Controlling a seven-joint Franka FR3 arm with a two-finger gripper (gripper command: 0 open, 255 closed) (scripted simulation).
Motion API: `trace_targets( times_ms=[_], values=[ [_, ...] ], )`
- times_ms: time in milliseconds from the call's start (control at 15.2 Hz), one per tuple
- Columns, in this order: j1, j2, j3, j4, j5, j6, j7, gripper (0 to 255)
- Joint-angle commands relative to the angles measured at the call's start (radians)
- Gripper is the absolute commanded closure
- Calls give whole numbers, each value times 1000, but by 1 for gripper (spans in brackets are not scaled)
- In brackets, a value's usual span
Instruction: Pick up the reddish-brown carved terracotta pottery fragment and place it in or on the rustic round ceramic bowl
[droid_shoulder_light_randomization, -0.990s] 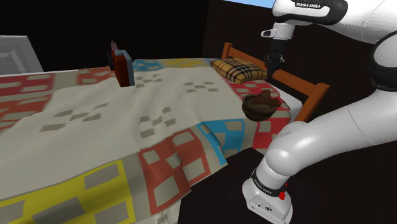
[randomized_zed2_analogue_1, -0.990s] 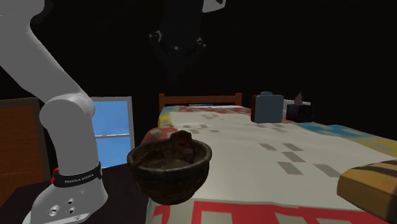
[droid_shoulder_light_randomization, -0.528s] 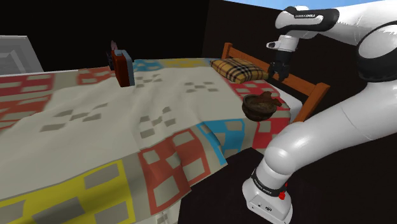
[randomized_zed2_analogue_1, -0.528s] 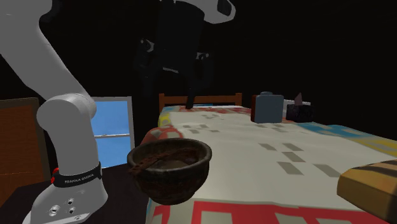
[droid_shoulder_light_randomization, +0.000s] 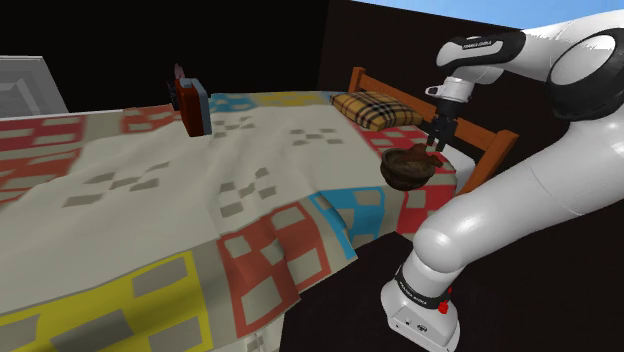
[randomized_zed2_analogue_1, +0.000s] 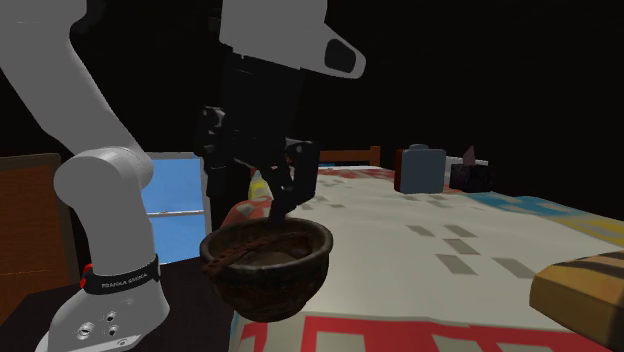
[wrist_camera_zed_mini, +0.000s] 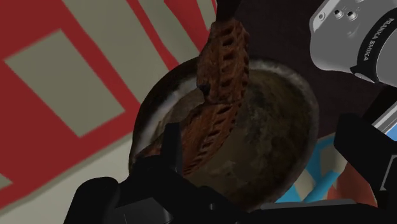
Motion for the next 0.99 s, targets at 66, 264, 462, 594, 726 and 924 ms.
trace_targets(
  times_ms=[66,264,462,594,726,924],
  values=[
    [-7,-10,-2,-44,-9,36,6,0],
    [-10,-14,-4,-68,-13,55,9,0],
    [-10,-14,-4,-68,-13,55,9,0],
    [-10,-14,-4,-68,-13,55,9,0],
    [-10,-14,-4,-67,-13,55,9,255],
    [-10,-14,-4,-67,-13,55,9,255]
  ],
)
